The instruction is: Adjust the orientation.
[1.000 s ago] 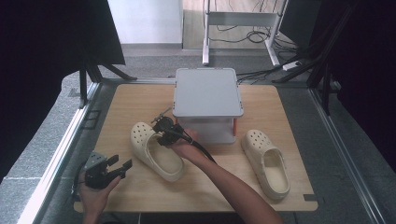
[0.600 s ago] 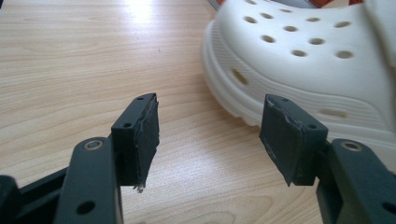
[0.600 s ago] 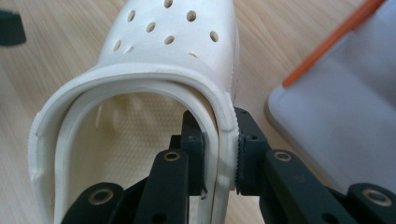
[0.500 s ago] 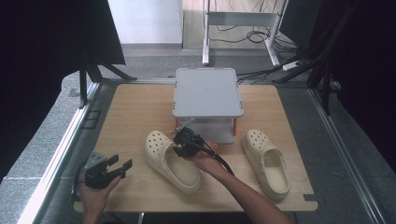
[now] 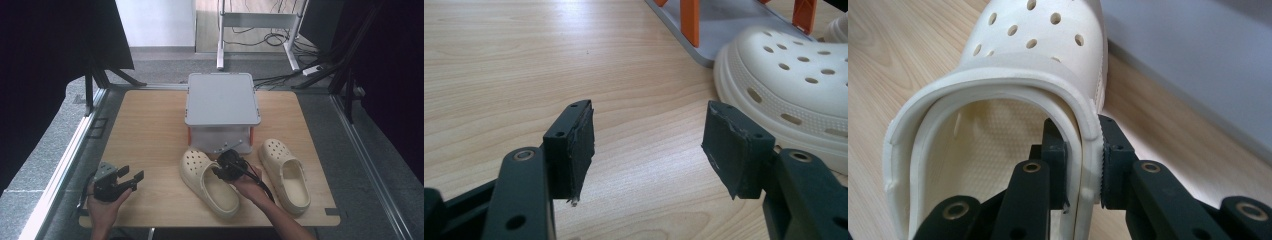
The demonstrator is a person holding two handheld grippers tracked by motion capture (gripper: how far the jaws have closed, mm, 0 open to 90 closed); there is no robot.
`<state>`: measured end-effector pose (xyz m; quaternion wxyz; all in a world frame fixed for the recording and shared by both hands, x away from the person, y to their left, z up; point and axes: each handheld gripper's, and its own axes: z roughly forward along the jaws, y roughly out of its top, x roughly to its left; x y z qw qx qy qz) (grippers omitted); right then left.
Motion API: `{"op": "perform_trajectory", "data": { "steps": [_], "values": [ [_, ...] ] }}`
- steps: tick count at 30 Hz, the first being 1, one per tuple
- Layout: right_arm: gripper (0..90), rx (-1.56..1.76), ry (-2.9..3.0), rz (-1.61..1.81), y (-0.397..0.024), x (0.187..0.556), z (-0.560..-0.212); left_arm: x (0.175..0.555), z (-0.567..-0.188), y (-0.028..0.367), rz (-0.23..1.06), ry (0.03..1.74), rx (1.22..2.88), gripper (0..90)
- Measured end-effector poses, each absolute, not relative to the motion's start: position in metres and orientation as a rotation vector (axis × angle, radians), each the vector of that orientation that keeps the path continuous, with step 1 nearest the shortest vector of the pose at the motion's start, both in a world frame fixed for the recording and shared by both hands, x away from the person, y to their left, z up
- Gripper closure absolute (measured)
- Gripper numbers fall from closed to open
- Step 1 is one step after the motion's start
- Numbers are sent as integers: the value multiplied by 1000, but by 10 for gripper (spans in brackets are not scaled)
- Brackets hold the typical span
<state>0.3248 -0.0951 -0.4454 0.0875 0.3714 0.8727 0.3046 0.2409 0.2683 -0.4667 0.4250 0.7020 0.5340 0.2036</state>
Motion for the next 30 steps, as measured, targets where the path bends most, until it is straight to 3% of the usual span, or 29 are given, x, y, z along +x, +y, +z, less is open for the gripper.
{"op": "perform_trajectory", "data": {
  "steps": [25,28,30],
  "values": [
    [773,1159,2574,915,-131,306,-452,247,-467,264,500,1319,1765,380],
    [748,1149,2578,922,-131,306,-452,247,-466,265,500,1320,1765,380],
    [673,1150,2572,945,-132,306,-451,247,-466,265,499,1318,1765,380]
  ]
}}
